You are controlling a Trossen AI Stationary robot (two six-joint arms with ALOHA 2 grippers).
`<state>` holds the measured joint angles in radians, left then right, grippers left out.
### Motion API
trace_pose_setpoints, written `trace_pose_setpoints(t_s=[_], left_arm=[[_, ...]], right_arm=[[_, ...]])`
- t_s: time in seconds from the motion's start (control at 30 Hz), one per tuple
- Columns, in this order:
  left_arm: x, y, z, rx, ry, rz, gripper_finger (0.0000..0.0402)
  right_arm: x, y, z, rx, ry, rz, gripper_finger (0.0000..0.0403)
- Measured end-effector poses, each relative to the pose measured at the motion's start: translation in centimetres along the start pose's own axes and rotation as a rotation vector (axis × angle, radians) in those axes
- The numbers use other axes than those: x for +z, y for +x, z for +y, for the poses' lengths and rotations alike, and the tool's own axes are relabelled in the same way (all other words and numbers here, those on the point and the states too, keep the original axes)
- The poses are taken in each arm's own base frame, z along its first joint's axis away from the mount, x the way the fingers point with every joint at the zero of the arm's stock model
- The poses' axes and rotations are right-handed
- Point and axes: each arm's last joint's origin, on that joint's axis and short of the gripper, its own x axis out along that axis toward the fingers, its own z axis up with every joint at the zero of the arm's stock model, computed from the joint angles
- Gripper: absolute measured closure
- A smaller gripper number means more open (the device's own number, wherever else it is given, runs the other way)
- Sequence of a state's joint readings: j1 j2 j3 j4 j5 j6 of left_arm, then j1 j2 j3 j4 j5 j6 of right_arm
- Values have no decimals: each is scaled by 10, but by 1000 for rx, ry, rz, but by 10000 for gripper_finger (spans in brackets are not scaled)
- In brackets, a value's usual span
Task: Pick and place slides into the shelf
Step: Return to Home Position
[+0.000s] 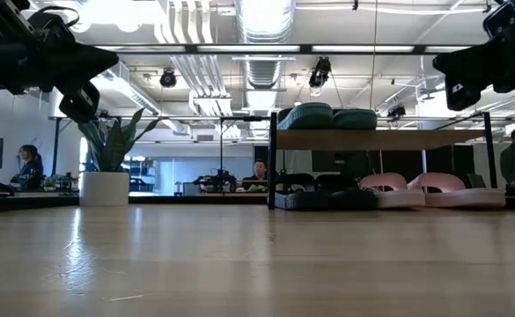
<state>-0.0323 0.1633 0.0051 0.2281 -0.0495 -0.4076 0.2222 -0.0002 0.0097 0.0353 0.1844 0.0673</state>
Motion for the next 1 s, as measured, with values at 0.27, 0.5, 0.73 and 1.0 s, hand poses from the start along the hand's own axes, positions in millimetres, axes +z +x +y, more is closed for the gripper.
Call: trace_pose_setpoints(t_s=[0.27,0.5,0.73,1.0], left_arm=[[0,0,0,-3,5,2,398],[-9,-1,5,72,327,92,398],[-10,0,6,83,398,109,398],[-8,-1,5,86,396,79,398]], right_arm=[[0,0,0,0,11,0,394],[0,0,0,0,11,0,394],[0,0,0,0,11,1,394],[0,0,0,0,10,1,394]])
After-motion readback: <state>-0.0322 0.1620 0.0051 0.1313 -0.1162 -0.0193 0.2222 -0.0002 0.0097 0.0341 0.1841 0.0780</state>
